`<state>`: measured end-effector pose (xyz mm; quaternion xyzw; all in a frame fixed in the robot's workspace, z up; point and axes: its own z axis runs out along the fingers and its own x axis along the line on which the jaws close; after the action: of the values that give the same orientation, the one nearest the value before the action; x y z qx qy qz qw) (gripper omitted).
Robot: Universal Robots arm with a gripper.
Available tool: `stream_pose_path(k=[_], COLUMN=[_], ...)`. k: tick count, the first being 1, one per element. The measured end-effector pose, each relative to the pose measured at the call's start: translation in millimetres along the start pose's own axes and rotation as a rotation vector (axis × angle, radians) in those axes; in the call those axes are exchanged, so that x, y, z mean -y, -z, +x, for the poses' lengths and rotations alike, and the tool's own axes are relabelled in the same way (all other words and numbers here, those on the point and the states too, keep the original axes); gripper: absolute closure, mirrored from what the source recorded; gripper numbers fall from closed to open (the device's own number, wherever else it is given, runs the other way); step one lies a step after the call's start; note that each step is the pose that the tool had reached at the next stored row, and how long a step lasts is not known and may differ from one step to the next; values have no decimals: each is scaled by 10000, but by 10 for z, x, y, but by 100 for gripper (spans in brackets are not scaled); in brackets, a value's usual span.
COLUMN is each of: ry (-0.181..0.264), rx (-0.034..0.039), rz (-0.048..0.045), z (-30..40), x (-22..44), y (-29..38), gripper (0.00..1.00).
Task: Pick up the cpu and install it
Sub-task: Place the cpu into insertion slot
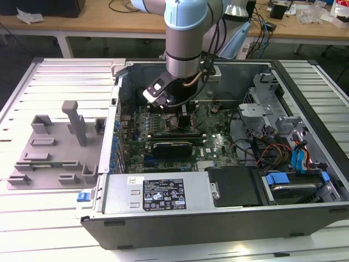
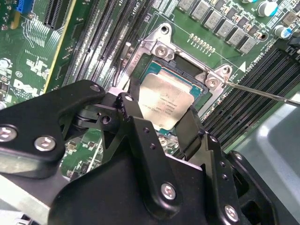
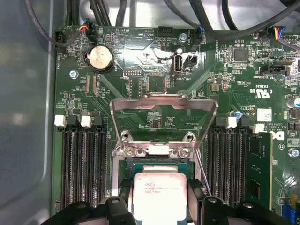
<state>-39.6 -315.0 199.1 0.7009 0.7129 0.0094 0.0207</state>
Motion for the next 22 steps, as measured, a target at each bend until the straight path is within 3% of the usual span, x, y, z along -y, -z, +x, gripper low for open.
stream_pose_path(k=[22], ry=[2], rx=[0], rz=[0], z=[17], x=[-8], y=[-21], gripper=[45])
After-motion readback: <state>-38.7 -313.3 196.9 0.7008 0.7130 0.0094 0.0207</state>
